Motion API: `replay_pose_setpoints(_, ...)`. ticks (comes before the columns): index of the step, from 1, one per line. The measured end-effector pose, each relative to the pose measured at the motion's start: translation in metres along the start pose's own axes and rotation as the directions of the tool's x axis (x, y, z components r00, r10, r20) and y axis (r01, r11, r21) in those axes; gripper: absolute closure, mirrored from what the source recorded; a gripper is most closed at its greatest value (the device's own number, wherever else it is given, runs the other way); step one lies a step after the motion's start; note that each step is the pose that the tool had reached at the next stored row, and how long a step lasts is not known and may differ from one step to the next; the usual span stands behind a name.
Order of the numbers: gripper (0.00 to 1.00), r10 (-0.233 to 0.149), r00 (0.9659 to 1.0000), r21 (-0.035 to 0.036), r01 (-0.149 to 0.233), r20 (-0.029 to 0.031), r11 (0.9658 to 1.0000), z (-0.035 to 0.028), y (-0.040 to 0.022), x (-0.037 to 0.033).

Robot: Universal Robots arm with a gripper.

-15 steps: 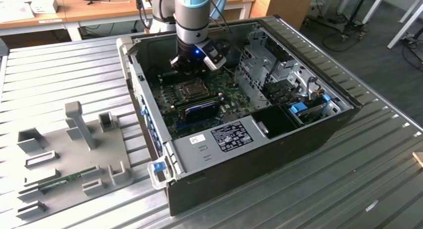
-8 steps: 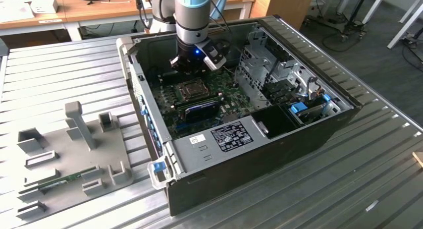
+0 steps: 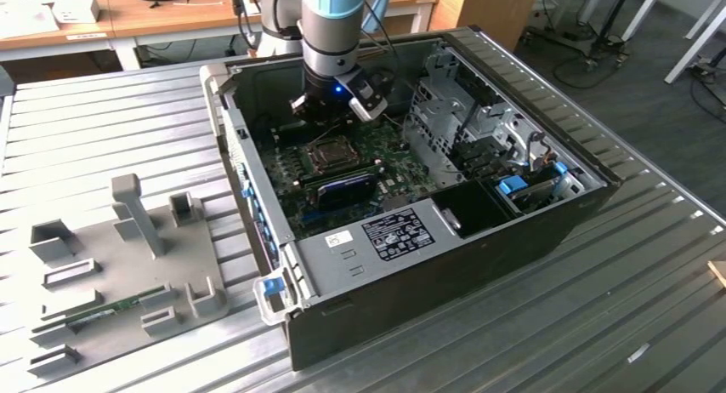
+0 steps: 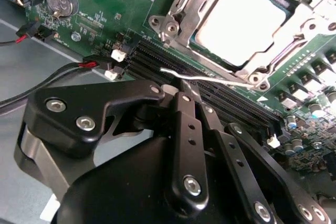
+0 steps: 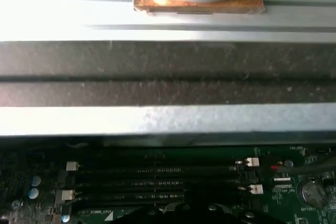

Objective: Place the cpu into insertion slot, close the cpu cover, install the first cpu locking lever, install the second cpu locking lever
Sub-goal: 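Install the first cpu locking lever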

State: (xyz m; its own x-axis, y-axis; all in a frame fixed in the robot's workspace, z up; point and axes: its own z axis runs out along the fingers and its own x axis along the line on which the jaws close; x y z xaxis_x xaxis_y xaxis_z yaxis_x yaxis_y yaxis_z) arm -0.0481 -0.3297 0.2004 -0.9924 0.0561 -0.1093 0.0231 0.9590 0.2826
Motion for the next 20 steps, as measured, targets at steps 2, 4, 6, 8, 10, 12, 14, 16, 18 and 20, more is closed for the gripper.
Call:
replay_pose_setpoints(2, 0.90, 0.000, 1.0000, -0.0007, 0.000, 0.0000, 1.0000, 0.0000, 0.0001, 0.0000)
replay_pose_setpoints(4, 0.90, 0.000, 1.0000, -0.0011, 0.000, -0.0001, 1.0000, -0.0001, 0.0000, 0.0000)
replay_pose_setpoints(6, 0.90, 0.000, 1.0000, -0.0012, 0.000, -0.0001, 1.0000, 0.0000, 0.0000, 0.0000)
replay_pose_setpoints(8, 0.90, 0.000, 1.0000, -0.0014, 0.000, 0.0001, 1.0000, -0.0001, 0.0001, 0.0004)
replay_pose_setpoints(10, 0.90, 0.000, 1.0000, -0.0009, 0.000, 0.0000, 1.0000, -0.0011, 0.0005, 0.0004)
replay_pose_setpoints(12, 0.90, 0.000, 1.0000, -0.0013, 0.000, 0.0004, 1.0000, -0.0035, 0.0015, 0.0001)
replay_pose_setpoints(14, 0.90, 0.000, 1.0000, -0.0012, 0.000, 0.0009, 1.0000, -0.0070, 0.0027, -0.0003)
replay_pose_setpoints(16, 0.90, 0.000, 1.0000, -0.0012, 0.000, 0.0013, 1.0000, -0.0097, 0.0035, -0.0006)
replay_pose_setpoints(18, 0.90, 0.000, 1.0000, -0.0015, 0.000, 0.0016, 1.0000, -0.0097, 0.0036, -0.0004)
replay_pose_setpoints(20, 0.90, 0.000, 1.0000, -0.0014, 0.000, 0.0020, 1.0000, -0.0093, 0.0041, 0.0026)
